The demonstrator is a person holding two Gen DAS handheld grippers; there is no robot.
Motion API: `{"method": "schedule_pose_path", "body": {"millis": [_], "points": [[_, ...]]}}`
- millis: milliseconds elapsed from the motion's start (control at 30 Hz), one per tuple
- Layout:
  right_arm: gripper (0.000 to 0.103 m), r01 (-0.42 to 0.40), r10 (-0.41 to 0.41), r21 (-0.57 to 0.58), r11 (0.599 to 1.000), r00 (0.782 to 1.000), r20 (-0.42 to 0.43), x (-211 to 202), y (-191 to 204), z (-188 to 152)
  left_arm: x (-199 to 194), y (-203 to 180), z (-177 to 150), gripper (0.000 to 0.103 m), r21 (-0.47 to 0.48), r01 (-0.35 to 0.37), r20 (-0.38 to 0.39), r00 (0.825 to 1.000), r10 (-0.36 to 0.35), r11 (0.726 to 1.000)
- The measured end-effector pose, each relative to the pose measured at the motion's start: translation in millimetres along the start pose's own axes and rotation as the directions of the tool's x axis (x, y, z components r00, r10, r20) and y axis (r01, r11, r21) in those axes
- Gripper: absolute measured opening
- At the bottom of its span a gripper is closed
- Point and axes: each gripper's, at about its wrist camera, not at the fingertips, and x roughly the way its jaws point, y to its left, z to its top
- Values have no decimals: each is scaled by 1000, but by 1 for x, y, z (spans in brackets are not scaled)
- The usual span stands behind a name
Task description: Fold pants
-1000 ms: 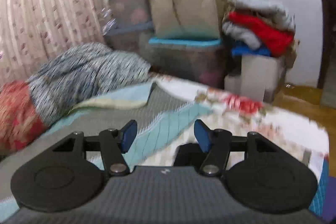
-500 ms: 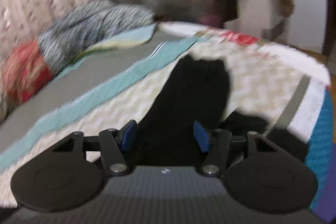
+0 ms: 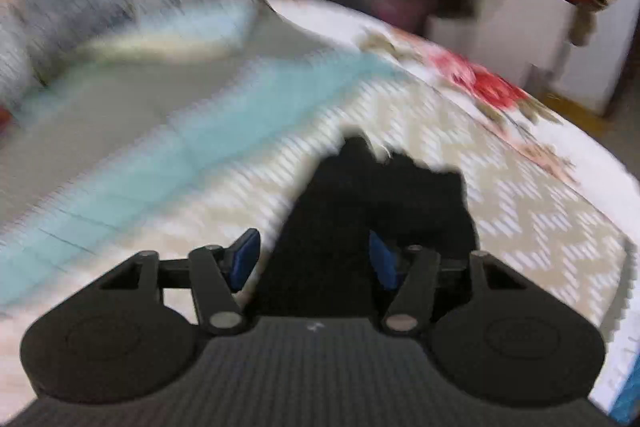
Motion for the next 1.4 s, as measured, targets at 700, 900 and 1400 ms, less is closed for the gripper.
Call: {"method": "schedule_pose_path", "body": {"millis": [700, 900, 1400], "points": [[7, -269, 240, 459, 846, 963, 123, -44, -104, -31, -24, 21, 8, 8, -178, 27, 125, 992, -4, 984], [7, -442, 331, 367, 818, 885, 328, -104, -42, 12, -26, 72, 30, 8, -364, 21, 235, 970, 70, 931], [48, -334, 313, 123, 934, 936, 163, -41, 67, 9, 3, 106, 43, 37, -419, -200, 221, 924, 313, 886]]}}
